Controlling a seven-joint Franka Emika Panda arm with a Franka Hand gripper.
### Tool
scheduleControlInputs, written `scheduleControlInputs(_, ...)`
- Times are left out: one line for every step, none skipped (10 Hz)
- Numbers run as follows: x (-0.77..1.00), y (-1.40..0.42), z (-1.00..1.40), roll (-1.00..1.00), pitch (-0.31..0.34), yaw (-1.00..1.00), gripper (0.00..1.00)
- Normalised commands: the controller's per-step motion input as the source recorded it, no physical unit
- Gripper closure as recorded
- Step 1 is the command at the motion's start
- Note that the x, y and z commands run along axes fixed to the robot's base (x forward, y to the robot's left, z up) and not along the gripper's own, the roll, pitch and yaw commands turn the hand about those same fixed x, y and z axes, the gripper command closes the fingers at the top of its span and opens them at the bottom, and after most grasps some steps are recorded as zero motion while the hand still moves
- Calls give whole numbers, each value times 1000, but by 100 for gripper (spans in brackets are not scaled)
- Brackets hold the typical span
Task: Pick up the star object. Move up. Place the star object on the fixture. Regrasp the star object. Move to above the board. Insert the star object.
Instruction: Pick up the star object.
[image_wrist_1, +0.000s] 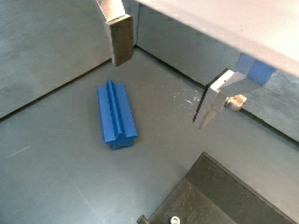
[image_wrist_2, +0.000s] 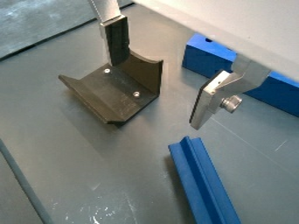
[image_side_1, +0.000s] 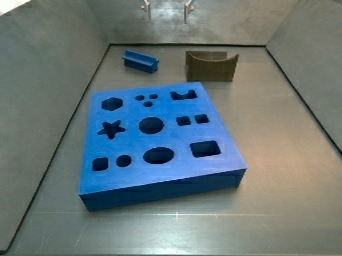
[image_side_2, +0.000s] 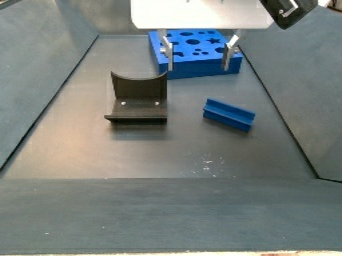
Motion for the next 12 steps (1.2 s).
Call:
scheduleControlInputs(151,-11,-549,-117,-29,-837,0)
scheduleControlInputs(0,0,-603,-77,-83,-1000,0)
scheduleControlInputs(0,0,-631,-74,-91,-1000,0)
scheduleControlInputs(0,0,-634,-80,-97,-1000,0)
scheduleControlInputs(346,9,-123,-200,-57,-397,0)
scheduleControlInputs(0,0,0,0,-6,0,0)
scheduleControlInputs(-89,0,-211,-6,0,297,0)
scheduleControlInputs(-29,0,-411,0,-100,1000,0)
scheduleControlInputs(-29,0,-409,0,-103,1000,0)
scheduleControlInputs(-26,0,-406,0,-109,1000,0)
scheduleControlInputs(0,0,0,-6,-51,211,0)
scheduleControlInputs(0,0,0,0,11,0,0)
